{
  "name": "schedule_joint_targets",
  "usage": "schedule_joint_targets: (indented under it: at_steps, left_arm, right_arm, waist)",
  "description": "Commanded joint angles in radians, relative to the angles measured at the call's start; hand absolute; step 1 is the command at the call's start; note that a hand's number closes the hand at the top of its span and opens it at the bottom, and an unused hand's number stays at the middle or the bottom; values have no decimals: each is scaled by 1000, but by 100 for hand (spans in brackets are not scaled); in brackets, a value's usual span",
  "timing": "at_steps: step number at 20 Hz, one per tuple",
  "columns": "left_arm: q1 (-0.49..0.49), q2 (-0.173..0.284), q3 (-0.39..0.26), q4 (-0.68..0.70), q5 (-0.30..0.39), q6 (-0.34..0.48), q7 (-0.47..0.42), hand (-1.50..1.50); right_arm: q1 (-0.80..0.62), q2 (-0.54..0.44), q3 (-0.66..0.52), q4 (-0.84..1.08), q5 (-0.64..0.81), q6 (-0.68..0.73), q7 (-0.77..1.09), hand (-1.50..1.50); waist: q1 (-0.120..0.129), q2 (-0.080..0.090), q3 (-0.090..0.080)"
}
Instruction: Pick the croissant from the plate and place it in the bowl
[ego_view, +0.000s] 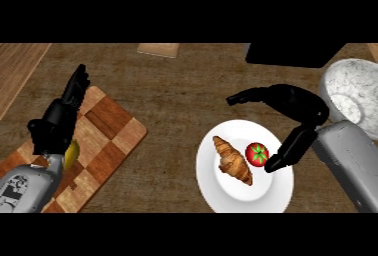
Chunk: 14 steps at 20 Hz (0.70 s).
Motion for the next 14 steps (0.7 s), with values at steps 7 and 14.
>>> schedule_joint_targets:
  at_steps: [7,14]
  left_arm:
    - [-20,0,-9,-33,-36,29,71,0]
    - [-22,-24,-6,-21,-54,47,87,0]
  right_arm:
    - [-230,-119,154,60,388,73,-248,-150]
    - [-326,-95,368,110,615,-13,-336,-150]
  waist:
    - [-9,-14,-5]
    - [-40,-18,-7]
